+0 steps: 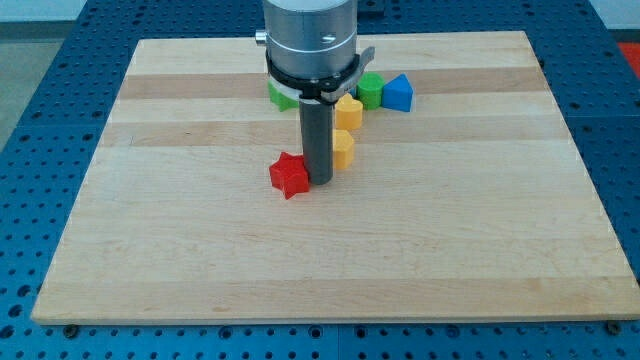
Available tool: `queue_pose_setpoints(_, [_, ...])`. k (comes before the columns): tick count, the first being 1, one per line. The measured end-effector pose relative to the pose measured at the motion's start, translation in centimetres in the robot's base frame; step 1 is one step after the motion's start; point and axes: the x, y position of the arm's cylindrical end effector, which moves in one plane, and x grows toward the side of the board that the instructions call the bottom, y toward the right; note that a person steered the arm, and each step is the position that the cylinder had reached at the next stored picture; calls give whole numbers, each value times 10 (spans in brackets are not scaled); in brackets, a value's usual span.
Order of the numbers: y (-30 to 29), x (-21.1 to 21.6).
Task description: Move the yellow hexagon at bottom of the yellow heart
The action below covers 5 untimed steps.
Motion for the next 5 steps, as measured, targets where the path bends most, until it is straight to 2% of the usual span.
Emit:
queue_pose_setpoints(3, [24,-28])
queue_pose_setpoints(5, [24,-20])
